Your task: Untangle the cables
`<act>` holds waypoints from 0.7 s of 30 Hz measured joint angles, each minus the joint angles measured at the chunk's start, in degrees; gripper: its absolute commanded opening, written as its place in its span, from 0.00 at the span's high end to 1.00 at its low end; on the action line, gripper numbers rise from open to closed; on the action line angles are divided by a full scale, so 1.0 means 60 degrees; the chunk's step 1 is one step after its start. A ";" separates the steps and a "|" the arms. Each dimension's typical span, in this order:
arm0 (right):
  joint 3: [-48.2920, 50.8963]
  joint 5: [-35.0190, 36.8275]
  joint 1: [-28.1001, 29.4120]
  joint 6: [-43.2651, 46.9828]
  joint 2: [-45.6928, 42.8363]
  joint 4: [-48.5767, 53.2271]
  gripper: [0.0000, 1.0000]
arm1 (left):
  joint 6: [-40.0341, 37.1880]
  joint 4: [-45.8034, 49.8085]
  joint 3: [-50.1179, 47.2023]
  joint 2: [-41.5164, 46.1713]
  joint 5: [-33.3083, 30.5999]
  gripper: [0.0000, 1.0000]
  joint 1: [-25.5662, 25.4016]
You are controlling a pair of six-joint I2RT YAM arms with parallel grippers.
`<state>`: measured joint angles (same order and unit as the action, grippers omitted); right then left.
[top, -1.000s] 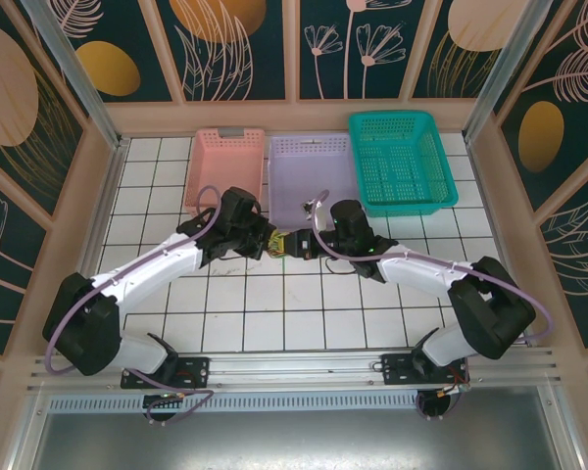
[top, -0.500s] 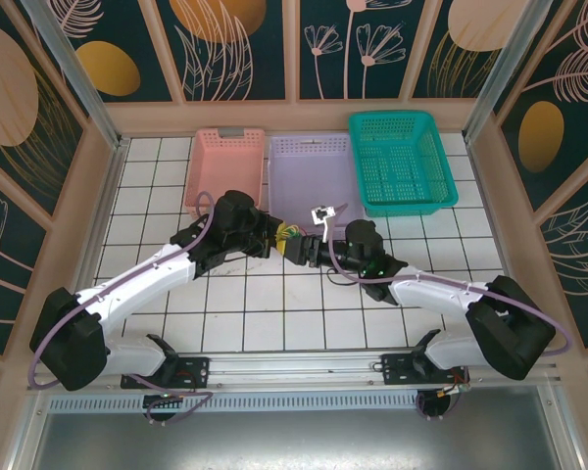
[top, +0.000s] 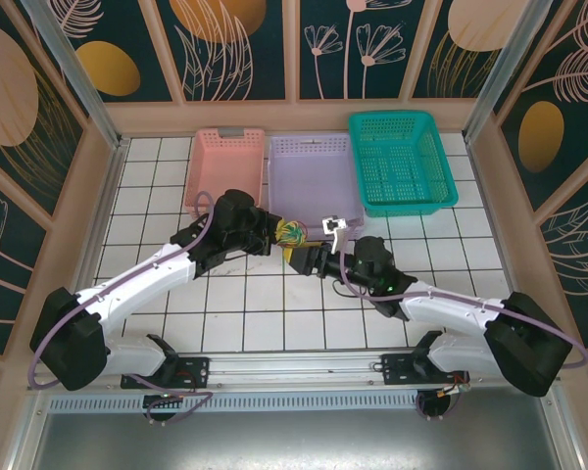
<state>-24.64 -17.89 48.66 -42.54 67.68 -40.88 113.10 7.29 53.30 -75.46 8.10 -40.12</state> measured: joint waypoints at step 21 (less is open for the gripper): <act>-0.0707 0.1042 0.0040 0.0361 0.1359 -0.0284 1.00 | 0.0284 0.0004 0.0124 -0.0138 -0.0255 1.00 0.0098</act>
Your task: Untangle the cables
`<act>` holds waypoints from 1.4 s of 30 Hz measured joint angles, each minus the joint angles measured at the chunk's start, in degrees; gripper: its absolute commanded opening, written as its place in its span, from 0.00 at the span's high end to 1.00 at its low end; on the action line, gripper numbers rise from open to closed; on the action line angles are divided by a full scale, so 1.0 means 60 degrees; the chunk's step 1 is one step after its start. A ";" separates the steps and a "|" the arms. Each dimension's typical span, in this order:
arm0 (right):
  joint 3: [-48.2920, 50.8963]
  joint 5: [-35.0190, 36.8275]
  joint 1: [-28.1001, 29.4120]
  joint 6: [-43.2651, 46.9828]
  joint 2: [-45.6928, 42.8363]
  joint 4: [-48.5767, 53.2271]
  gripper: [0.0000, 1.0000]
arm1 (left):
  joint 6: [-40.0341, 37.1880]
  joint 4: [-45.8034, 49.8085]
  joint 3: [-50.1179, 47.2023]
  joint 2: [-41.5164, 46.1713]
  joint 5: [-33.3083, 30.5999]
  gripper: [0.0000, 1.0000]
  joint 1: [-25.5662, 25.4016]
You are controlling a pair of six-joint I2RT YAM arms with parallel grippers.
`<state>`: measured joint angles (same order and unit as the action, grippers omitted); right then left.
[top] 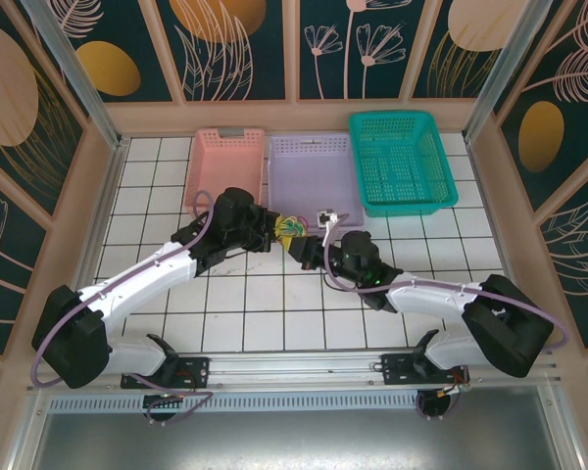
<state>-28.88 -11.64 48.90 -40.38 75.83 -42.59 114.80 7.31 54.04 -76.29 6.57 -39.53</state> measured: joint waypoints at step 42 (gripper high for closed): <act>0.2160 0.0412 0.0885 0.0743 -0.3355 0.1293 0.27 | -0.2557 0.0914 0.1814 -0.0594 0.0579 1.00 0.0525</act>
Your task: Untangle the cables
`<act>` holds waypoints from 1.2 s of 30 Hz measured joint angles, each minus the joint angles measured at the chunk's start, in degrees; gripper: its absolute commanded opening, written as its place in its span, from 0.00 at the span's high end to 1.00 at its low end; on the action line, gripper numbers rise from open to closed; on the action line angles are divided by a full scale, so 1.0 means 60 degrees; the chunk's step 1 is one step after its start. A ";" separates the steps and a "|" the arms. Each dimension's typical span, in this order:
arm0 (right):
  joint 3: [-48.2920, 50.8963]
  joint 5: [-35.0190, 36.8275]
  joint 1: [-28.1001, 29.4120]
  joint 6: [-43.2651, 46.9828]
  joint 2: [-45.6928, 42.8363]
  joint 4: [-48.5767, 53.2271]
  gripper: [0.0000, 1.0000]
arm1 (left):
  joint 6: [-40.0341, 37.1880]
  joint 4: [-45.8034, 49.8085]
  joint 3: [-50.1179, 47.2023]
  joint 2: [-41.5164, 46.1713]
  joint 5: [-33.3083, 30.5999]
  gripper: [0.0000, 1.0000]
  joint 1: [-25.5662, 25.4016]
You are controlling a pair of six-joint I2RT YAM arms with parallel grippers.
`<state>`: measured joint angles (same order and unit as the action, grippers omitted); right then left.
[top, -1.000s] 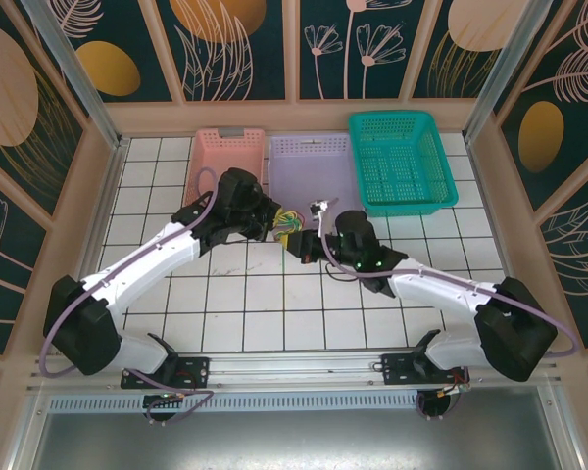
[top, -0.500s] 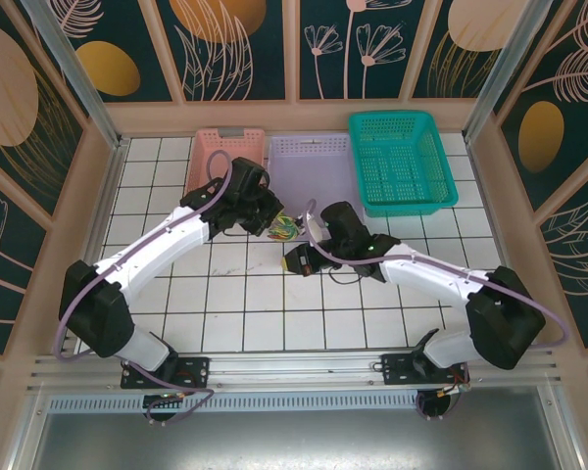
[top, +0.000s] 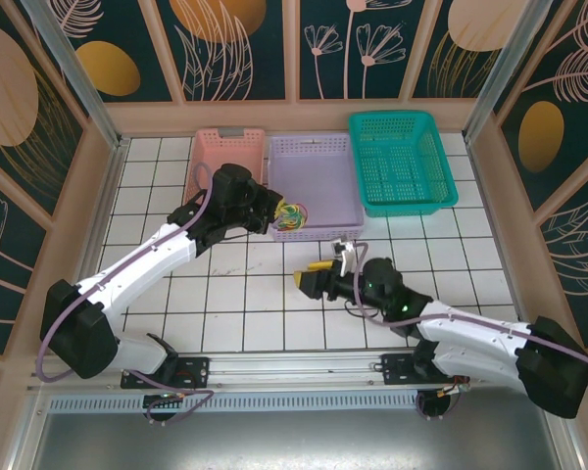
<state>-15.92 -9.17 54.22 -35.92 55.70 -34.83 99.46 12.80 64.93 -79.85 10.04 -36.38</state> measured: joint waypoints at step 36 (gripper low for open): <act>-0.2586 0.0958 -0.0736 0.1300 0.3774 -0.3020 1.00 | 0.1996 -0.0197 -0.0361 0.0357 -0.0288 1.00 -0.0004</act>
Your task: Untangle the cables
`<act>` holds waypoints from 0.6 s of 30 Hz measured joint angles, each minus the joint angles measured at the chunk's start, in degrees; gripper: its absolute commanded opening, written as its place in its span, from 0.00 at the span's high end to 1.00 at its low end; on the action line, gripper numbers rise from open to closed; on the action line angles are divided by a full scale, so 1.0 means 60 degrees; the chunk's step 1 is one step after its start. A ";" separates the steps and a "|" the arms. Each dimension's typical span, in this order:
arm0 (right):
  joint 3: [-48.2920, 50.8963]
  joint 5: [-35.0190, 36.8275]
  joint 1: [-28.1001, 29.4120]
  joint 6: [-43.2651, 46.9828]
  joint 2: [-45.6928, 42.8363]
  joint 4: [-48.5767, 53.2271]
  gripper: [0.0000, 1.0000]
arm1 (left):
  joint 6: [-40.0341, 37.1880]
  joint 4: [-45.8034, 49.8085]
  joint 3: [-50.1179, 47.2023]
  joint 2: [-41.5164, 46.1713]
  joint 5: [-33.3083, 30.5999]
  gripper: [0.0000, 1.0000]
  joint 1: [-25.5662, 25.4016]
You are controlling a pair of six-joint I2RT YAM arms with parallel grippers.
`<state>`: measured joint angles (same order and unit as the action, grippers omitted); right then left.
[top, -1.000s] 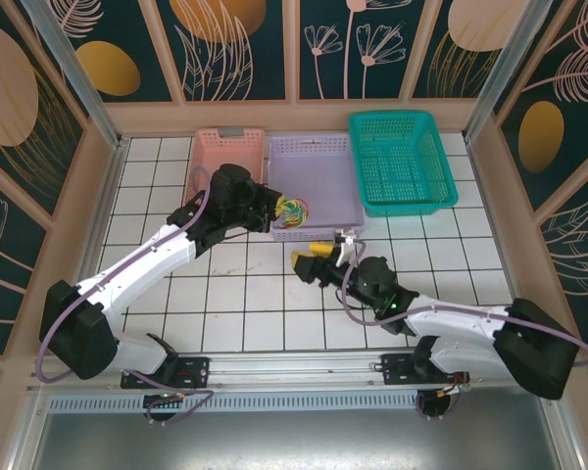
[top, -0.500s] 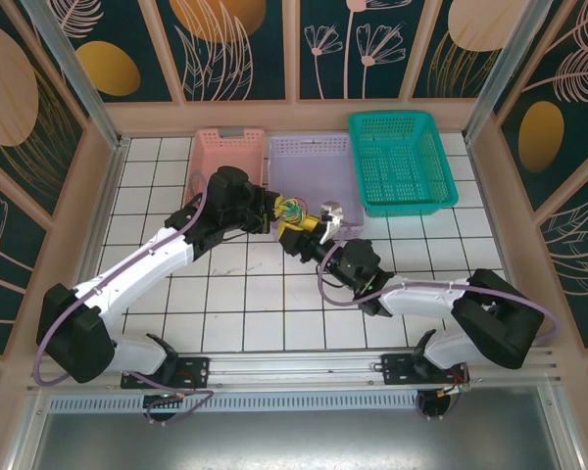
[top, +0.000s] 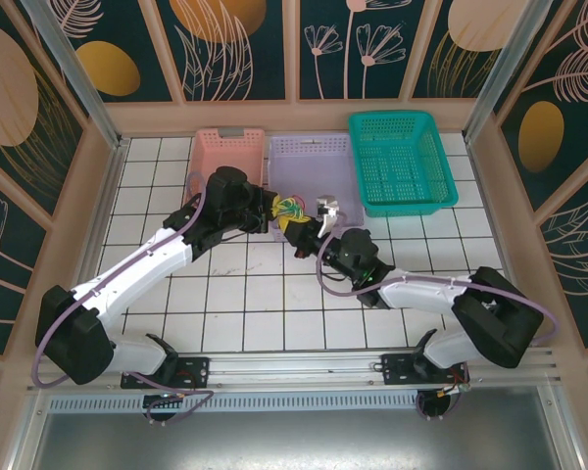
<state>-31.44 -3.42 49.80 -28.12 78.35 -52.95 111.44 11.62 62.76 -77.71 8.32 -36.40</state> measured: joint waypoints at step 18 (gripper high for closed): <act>-0.1847 -0.3340 -0.0849 0.0328 -0.0962 0.6306 1.00 | -0.2528 0.1749 0.0907 -0.0441 0.0117 1.00 0.0080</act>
<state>-42.52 -23.46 44.71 -26.15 72.58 -15.11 96.27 22.11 68.20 -80.36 9.02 -35.92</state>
